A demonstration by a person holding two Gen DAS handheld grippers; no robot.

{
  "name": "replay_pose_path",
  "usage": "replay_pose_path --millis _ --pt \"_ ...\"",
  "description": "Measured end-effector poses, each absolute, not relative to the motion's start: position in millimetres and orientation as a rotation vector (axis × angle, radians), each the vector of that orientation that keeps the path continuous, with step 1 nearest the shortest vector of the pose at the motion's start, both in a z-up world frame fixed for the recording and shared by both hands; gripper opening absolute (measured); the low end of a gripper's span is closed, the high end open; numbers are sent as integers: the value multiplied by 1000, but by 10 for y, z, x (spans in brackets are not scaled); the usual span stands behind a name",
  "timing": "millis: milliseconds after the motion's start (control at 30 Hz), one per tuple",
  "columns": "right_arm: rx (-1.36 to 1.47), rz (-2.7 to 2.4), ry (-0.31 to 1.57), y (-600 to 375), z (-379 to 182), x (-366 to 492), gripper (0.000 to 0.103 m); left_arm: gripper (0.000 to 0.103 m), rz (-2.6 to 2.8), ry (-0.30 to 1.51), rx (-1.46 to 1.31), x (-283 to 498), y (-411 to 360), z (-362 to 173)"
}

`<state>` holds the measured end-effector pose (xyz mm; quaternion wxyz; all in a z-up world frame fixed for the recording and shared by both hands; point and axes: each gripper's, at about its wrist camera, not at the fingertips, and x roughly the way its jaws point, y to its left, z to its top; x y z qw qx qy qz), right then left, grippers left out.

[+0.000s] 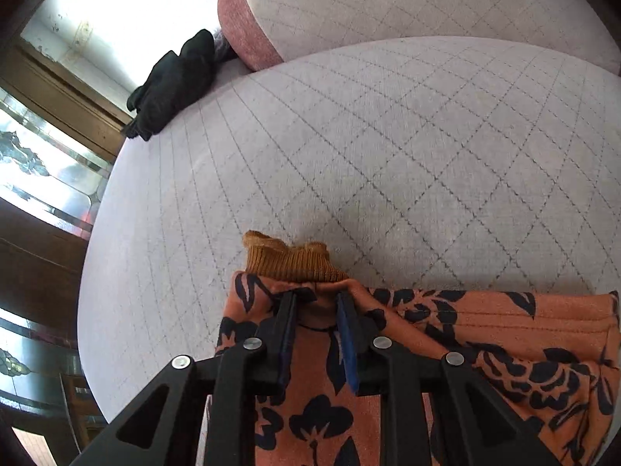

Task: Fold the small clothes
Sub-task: 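Open both grippers and withdraw from the folded blouse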

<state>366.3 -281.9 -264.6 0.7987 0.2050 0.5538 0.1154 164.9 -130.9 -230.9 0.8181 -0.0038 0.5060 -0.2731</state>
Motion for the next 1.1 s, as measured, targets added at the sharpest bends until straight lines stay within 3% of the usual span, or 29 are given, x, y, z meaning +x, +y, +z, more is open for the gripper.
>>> replay_pose_path --millis 267,400,467,567,633,933,1100 --pt "493 280 1060 -3180 -2137 2931 24 82 -539 829 47 1504 -1287 -1919" --pt "442 206 1005 -3287 -1970 2371 24 82 -563 967 103 1533 -1391 -2140" --pt "459 151 1009 -3390 -2012 2108 24 83 -547 1033 87 1551 -1407 -2306" --pt "488 87 1083 -3523 -2312 1834 25 83 -541 975 97 1530 -1385 -2212" --pt "540 109 1033 -3544 -2418 1714 25 83 -499 896 141 1494 -1377 -2111" --pt "543 41 913 -3811 -2045 1355 25 83 -458 777 113 1526 -1300 -1870" --pt "573 43 1067 -3908 -2457 1416 26 83 -439 787 108 1552 -1263 -1890"
